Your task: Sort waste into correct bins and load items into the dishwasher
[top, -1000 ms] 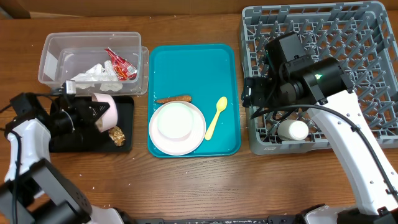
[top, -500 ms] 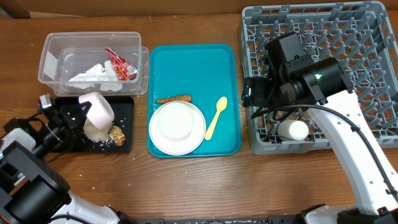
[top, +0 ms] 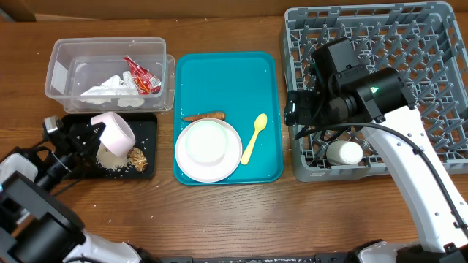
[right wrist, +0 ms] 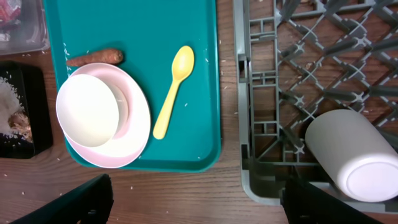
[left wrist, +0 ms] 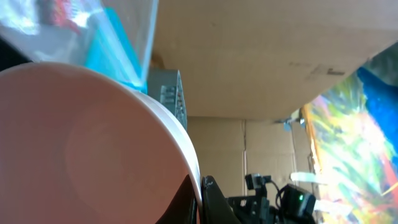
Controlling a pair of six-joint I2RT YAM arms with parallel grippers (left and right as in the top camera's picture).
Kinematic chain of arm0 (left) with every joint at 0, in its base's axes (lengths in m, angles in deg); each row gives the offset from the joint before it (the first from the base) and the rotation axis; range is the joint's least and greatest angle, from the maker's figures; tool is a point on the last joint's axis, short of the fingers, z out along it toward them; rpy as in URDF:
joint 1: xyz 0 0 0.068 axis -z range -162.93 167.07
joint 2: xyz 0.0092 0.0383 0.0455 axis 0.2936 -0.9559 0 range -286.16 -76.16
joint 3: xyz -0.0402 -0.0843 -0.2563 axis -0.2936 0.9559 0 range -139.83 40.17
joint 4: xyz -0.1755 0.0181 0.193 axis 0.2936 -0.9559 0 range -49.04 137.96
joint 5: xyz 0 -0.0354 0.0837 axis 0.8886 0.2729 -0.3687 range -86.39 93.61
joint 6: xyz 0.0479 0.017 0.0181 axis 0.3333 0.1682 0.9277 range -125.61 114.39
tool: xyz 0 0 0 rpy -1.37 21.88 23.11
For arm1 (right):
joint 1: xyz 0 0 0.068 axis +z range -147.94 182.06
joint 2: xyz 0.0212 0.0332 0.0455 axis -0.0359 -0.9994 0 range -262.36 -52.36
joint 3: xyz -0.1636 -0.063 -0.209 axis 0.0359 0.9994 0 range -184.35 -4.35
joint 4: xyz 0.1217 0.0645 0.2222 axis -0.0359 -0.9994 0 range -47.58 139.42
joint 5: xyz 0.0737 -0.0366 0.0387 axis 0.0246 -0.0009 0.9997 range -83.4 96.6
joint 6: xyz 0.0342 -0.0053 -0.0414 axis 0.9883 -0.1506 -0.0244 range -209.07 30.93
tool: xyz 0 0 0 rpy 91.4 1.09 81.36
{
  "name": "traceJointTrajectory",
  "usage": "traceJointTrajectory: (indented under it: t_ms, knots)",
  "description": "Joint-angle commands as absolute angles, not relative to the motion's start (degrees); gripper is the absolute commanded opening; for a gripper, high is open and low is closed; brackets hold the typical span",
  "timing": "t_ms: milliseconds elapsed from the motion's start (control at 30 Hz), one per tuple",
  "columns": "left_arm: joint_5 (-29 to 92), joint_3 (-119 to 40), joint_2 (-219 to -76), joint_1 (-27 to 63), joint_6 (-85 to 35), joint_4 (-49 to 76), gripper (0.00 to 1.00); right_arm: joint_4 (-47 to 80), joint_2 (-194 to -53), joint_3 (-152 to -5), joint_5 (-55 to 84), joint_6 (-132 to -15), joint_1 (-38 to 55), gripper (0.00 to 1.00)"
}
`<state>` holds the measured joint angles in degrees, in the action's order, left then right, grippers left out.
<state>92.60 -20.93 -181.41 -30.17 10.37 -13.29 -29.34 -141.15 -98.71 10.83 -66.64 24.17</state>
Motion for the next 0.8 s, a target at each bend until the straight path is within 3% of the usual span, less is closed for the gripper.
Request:
traceJointTrajectory:
  t_ms: [0,100,233,333,367,400,533,600,767]
  knots:
    - [94.11,-23.68,-170.61,-26.02,21.24,-15.87,0.04,-28.73,-141.22,-98.80,10.52,-66.79,24.23,0.89]
    - [92.36,-26.94,-164.95,-20.25,21.37,-13.18,0.04,-28.71,-141.22,-98.80,10.52,-66.79,24.23,0.89]
    - [75.92,-33.15,-160.80,-7.29,10.75,-2.38,0.04,-28.71,-141.22,-98.80,10.52,-66.79,24.23,0.89]
    - [51.38,-35.92,-160.47,7.55,0.56,8.81,0.04,-28.45,-141.22,-98.80,10.52,-66.77,24.23,0.89]
    - [44.91,-35.99,-160.54,11.60,-0.53,11.71,0.04,-28.49,-141.22,-98.80,10.52,-66.77,24.23,0.89]
    - [31.18,-35.99,-161.10,20.30,-1.19,17.33,0.04,-28.51,-141.22,-98.80,10.52,-66.79,24.23,0.89]
    - [3.14,-35.99,-165.13,34.39,0.34,27.17,0.04,-28.75,-141.22,-98.80,10.55,-66.77,24.23,0.89]
    - [-3.13,-35.99,-169.08,38.70,3.88,31.82,0.04,-29.06,-141.22,-98.80,10.55,-66.77,24.23,0.89]
    - [0.25,-37.72,-176.95,40.75,5.44,33.18,0.04,-29.15,-141.22,-98.80,10.52,-66.79,24.23,0.89]
